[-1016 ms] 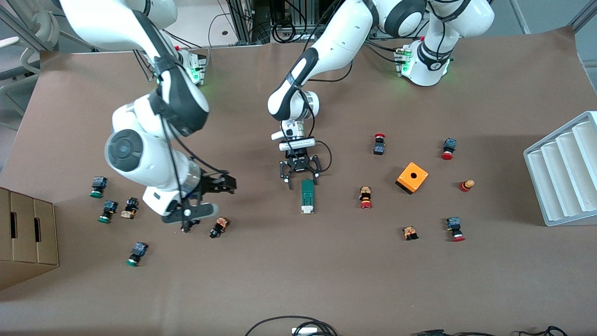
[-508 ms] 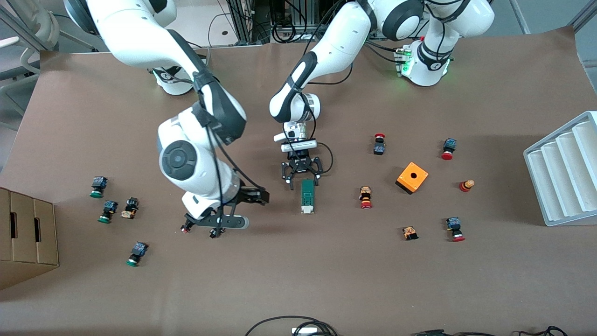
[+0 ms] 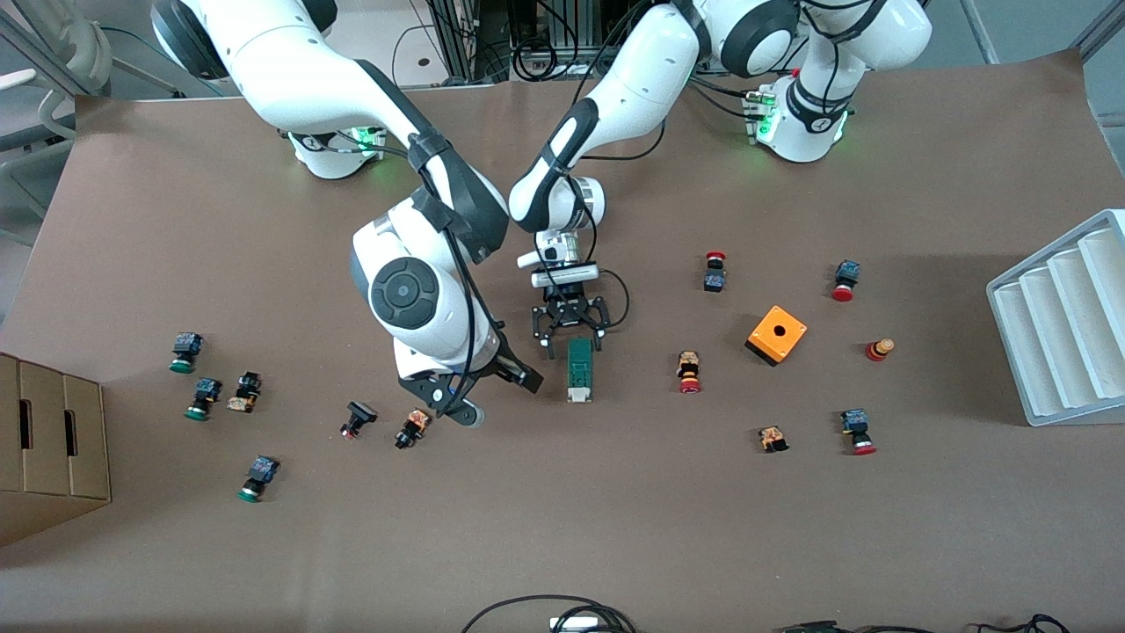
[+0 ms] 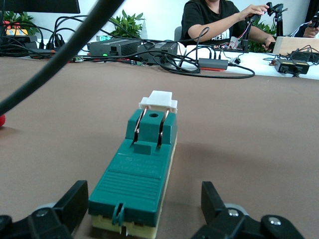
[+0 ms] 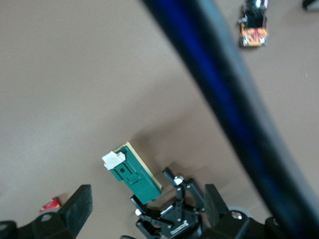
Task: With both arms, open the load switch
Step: 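Reach the right gripper across toward the teal switch body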
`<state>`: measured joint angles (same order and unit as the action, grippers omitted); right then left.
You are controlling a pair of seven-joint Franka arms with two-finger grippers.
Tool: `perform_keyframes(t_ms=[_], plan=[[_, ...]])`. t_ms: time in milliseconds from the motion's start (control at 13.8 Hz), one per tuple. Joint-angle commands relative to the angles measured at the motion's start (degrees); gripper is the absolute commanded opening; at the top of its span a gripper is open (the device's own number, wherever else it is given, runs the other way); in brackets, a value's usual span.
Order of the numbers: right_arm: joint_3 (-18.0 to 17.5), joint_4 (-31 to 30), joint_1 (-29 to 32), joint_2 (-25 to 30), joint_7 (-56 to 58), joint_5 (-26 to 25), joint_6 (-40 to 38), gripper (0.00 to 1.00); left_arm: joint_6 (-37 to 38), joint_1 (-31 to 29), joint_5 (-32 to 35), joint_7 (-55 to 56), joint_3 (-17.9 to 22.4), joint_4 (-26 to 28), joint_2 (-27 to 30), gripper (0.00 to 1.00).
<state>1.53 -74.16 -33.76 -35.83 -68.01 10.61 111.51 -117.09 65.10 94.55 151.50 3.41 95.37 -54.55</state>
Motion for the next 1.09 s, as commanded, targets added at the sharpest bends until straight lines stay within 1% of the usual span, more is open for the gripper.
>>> perform_keyframes(t_ms=[0, 145, 436, 508, 871, 1016], plan=[[1.1, 6.0, -1.8, -3.5, -10.4, -0.1, -3.2, 1.0, 0.6, -0.1, 1.1, 0.5, 0.0, 1.7, 0.9, 1.0], [1.0, 7.7, -2.7, -5.1, -16.6, -2.8, -4.1, 1.0, 1.7, -0.1, 1.1, 0.5, 0.0, 2.5, 1.0, 1.0], [1.1, 13.5, -4.0, -10.8, -30.4, -2.9, -3.8, 1.0, 1.9, -0.1, 1.1, 0.3, 0.0, 3.6, 1.8, 1.0], [1.1, 14.0, -4.0, -11.8, -33.1, -2.9, -3.2, 1.0, 1.9, -0.1, 1.1, 0.2, 0.0, 3.5, 1.9, 1.0], [0.8, 14.9, -4.9, -15.6, -43.8, -2.7, 3.9, 1.0, 1.8, -0.1, 1.1, 0.0, -0.1, 3.1, 2.8, 0.99], [0.5, 16.9, -5.0, -18.1, -47.1, -2.7, 6.3, 1.0, 1.8, 0.0, 1.2, 0.0, -0.2, 3.0, 2.8, 0.96]])
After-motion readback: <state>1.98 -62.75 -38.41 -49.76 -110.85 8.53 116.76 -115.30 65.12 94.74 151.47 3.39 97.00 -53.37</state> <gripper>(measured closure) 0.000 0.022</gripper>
